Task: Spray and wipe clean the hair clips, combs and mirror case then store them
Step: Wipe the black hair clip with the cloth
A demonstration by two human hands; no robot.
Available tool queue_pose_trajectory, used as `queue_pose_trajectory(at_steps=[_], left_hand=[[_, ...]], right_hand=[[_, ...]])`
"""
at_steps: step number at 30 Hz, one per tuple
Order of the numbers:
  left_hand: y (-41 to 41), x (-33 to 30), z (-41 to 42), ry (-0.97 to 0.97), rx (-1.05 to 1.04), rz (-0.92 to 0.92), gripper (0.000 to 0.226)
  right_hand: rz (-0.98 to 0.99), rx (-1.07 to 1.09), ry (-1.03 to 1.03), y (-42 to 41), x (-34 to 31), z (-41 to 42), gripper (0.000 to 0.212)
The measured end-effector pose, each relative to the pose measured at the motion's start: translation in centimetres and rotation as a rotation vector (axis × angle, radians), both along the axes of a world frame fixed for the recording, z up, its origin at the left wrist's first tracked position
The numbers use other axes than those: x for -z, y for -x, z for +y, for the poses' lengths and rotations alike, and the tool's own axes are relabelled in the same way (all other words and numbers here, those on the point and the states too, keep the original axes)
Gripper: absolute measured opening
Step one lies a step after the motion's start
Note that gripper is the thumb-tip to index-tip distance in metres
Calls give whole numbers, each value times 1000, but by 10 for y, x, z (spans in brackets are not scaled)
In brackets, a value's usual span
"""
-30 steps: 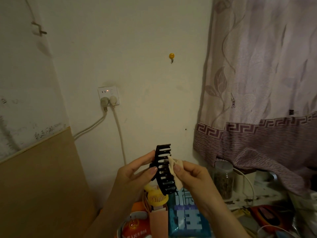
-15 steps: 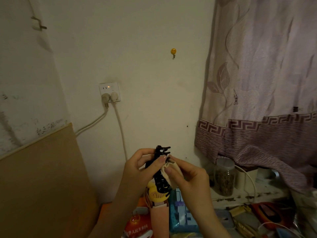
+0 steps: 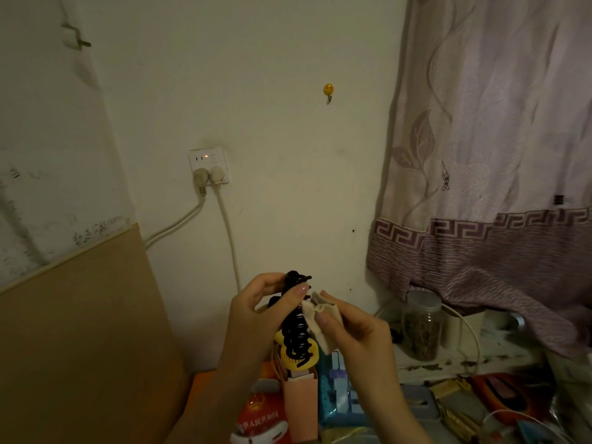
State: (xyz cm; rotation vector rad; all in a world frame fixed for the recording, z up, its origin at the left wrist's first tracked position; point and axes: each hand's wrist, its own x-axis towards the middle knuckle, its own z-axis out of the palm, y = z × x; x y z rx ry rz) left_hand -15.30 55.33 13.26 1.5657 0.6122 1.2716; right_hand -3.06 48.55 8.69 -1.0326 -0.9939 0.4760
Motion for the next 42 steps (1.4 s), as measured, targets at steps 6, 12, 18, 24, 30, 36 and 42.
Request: queue_pose_trajectory(at_steps=[6, 12, 18, 24, 30, 36, 42], left_hand=[[3, 1, 0, -11, 44, 19, 33], [7, 5, 2, -51, 72, 53, 16], [8, 6, 3, 18, 124, 35, 19], [13, 6, 5, -20, 80, 44, 15], [12, 7, 4, 31, 30, 2, 17], [14, 9, 7, 84, 21, 31, 16], [18, 9, 9, 107, 64, 99, 25]], right_hand=[[254, -171, 90, -1, 14, 2, 31], [404, -301, 198, 11, 24, 6, 30], [567, -488, 199, 16, 23, 9, 34], [577, -377, 170, 17, 28, 11, 34], [431, -246, 49, 14, 23, 7, 28], [272, -158, 50, 4, 24, 3, 28], [248, -24, 50, -16, 13, -2, 25]])
